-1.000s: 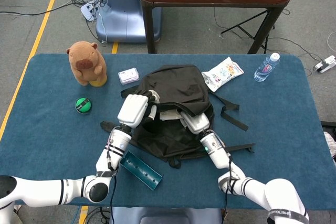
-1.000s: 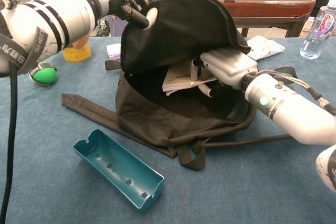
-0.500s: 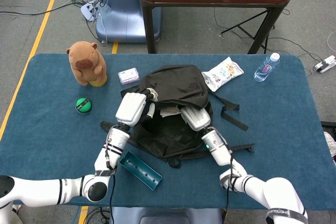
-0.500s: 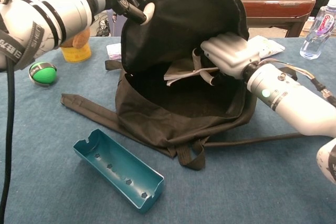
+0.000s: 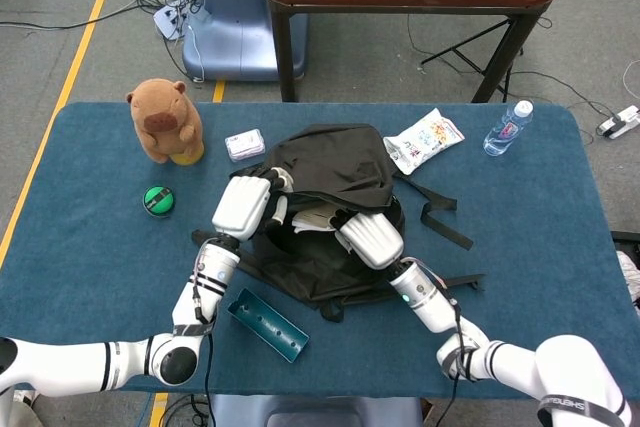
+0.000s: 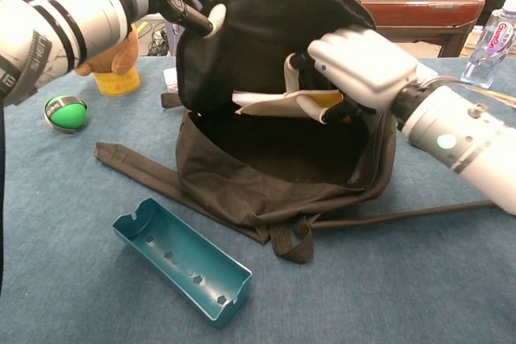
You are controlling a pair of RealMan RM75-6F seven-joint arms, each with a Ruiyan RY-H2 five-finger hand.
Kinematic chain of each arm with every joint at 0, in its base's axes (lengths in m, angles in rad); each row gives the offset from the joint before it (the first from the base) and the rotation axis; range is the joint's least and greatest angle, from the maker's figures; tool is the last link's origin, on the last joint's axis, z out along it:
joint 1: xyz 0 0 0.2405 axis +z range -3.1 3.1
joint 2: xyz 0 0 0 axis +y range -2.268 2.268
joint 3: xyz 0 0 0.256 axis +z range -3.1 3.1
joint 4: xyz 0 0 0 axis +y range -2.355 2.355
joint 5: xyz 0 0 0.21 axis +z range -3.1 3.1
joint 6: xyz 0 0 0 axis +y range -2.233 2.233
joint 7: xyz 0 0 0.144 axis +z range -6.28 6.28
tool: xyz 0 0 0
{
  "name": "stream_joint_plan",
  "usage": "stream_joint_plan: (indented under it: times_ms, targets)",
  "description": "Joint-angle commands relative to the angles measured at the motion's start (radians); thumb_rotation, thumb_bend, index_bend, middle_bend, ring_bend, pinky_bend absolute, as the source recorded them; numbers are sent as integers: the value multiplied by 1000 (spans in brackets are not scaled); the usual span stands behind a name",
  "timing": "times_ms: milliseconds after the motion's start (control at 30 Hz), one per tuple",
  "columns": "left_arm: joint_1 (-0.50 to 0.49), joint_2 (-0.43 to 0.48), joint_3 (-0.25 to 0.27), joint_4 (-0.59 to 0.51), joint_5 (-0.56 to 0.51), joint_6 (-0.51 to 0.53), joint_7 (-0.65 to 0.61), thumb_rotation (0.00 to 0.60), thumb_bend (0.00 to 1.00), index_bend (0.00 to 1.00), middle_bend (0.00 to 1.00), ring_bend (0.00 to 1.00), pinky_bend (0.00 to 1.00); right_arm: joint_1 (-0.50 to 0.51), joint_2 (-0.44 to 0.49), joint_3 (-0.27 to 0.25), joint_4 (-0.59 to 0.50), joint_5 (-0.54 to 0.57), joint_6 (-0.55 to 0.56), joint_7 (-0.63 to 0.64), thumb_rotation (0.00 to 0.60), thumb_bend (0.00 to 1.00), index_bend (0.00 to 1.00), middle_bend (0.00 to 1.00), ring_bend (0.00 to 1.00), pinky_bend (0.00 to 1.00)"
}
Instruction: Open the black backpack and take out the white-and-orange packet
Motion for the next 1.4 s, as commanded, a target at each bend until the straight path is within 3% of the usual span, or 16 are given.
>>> stream_joint_plan:
  times_ms: [33, 400, 600, 700, 833, 1067, 1233, 1400]
  targets:
    - [0, 1, 1, 0, -3, 0, 2, 600, 625, 703, 372, 322, 257, -40, 123, -35, -181, -52, 50, -41, 600, 479, 825, 652, 577, 498]
    - [13, 17, 34, -9, 4, 2, 22, 600, 624, 695, 372, 322, 257, -103, 354, -51, -512, -156, 148, -74, 600, 480, 838, 668, 604, 520]
    - [32, 53, 85, -43, 19, -2, 66, 600, 622, 645, 371, 322, 255, -135, 498, -33, -698, -172, 177, -58, 600, 480, 841, 671, 609, 526]
    - [42, 92, 110, -87, 12, -23, 84, 600, 619, 552, 345, 318, 239, -150, 564, -11, -767, -178, 197, -55, 600, 480, 842, 671, 610, 526]
    - [50, 170, 137, -182, -32, -53, 129, 600, 508, 317, 275, 293, 214, -170, 632, 22, -837, -169, 219, -29, 600, 480, 842, 672, 610, 526]
    - [68, 293, 185, -318, -54, -74, 169, 600, 363, 113, 208, 260, 193, -200, 706, 83, -864, -116, 244, 2, 600, 480, 842, 673, 612, 528]
    - [90, 335, 208, -351, -9, -66, 148, 600, 333, 98, 206, 259, 193, -183, 704, 111, -824, -50, 178, 12, 600, 480, 841, 673, 616, 530]
    - [113, 351, 216, -347, 37, -41, 116, 600, 324, 96, 206, 259, 193, -133, 629, 137, -726, 3, 97, -8, 600, 480, 842, 673, 616, 530]
